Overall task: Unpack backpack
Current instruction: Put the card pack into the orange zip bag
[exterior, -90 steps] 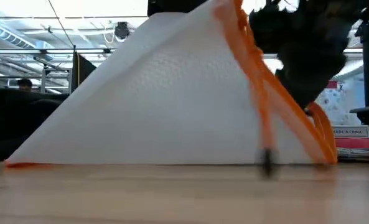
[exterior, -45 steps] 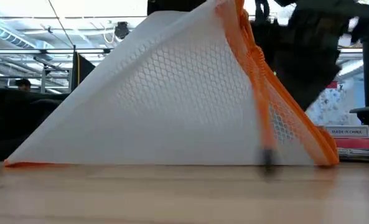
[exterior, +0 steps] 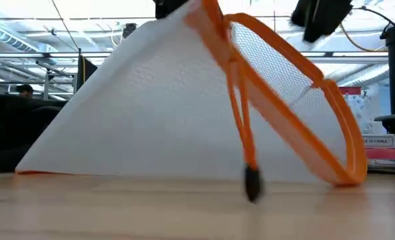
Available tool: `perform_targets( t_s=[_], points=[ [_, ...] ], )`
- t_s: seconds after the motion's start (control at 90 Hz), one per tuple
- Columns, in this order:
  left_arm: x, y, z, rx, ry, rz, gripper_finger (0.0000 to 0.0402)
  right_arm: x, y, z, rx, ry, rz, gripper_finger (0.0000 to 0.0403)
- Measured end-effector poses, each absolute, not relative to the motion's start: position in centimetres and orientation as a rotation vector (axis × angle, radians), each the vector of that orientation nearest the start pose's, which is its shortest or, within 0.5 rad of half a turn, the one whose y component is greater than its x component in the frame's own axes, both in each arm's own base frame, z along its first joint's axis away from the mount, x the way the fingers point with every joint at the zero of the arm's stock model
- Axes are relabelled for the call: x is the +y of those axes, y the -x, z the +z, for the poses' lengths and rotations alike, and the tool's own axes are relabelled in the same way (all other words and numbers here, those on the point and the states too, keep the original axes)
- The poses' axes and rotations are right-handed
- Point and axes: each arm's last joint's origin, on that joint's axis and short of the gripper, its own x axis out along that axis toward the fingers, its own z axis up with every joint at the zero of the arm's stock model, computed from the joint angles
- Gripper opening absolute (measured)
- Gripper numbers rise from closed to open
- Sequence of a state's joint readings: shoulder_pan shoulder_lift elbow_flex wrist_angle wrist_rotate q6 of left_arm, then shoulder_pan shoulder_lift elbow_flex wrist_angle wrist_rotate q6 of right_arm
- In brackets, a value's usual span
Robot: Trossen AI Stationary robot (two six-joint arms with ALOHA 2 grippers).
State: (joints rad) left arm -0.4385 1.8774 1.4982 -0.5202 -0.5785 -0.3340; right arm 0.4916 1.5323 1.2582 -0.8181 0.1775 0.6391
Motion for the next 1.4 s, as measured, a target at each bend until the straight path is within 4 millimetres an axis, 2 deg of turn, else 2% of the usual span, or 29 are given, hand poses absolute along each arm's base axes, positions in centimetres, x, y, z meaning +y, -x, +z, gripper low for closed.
perform_targets(
  t_s=[0.122,0.244,0.378,0.522,0.656,0.8,0.989,1.1,1.222,1.4],
  points=[
    [-15.8,-37.5,24.8,0.747,-0.120,0.257,0.0000,13.5,-24.0,28.7,1.030,-0.149,-0.340,0.0107],
    [-15.9,-37.5,24.8,0.746,-0.120,0.257,0.0000,13.2,-21.6,28.9,0.986,-0.144,-0.586,0.0105],
    [-15.9,-37.5,24.8,0.746,-0.120,0.257,0.0000,12.6,-20.7,27.6,0.986,-0.135,-0.770,0.0105],
    [-15.9,-37.5,24.8,0.746,-0.120,0.257,0.0000,11.4,-20.9,25.2,0.957,-0.205,-0.899,0.0105],
    [-15.9,-37.5,24.8,0.746,-0.119,0.257,0.0000,10.5,-21.2,22.9,1.049,-0.303,-0.911,0.0126],
    [-15.9,-37.5,24.8,0.746,-0.120,0.257,0.0000,10.5,-21.7,21.1,1.058,-0.334,-0.830,0.0190],
    [-15.9,-37.5,24.8,0.746,-0.120,0.254,0.0000,10.3,-22.0,20.3,1.027,-0.384,-0.827,0.0288],
    [-15.9,-37.5,24.8,0.746,-0.120,0.254,0.0000,10.3,-22.0,20.3,1.008,-0.427,-0.853,0.0327],
    [-15.9,-37.5,24.8,0.746,-0.120,0.254,0.0000,10.2,-22.0,20.2,1.004,-0.439,-0.875,0.0349],
    [-15.9,-37.5,24.8,0.745,-0.118,0.254,0.0000,10.1,-22.6,18.9,1.025,-0.429,-0.935,0.0352]
  ],
)
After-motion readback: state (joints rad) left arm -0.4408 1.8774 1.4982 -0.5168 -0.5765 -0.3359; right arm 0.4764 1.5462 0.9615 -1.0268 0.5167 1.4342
